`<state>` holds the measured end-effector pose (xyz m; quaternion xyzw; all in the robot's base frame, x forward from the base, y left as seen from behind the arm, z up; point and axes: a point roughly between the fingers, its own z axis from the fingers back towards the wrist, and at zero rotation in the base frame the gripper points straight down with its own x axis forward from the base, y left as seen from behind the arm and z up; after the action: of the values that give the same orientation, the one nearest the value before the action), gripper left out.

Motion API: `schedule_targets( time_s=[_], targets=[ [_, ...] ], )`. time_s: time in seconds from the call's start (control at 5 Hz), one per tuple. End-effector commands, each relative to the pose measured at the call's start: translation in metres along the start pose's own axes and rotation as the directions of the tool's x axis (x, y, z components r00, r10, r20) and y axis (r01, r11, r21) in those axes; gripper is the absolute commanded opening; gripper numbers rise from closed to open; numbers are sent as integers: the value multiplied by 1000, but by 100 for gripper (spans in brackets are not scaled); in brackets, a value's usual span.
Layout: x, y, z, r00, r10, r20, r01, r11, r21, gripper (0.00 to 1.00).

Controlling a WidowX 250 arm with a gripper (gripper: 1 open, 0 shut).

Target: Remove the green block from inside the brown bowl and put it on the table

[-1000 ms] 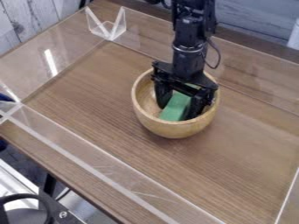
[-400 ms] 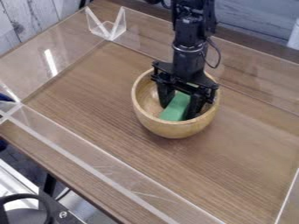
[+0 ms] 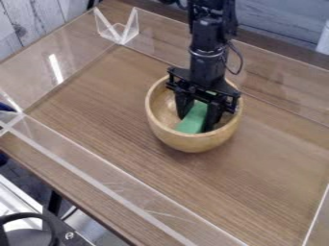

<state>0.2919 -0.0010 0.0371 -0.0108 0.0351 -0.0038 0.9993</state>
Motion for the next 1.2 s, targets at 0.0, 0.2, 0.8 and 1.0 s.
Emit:
schedule_targets(
  time_s=[0.0, 0.2, 0.8, 1.0],
  targets=[
    [0, -10, 22, 997, -29, 71, 29, 1000, -1, 0],
    [-4, -19, 22, 996, -60, 70, 61, 998, -5, 0],
    [-18, -48, 12, 988, -145, 53, 146, 989, -16, 0],
    [-21, -54, 7, 986, -164, 45, 165, 986, -20, 0]
  ],
)
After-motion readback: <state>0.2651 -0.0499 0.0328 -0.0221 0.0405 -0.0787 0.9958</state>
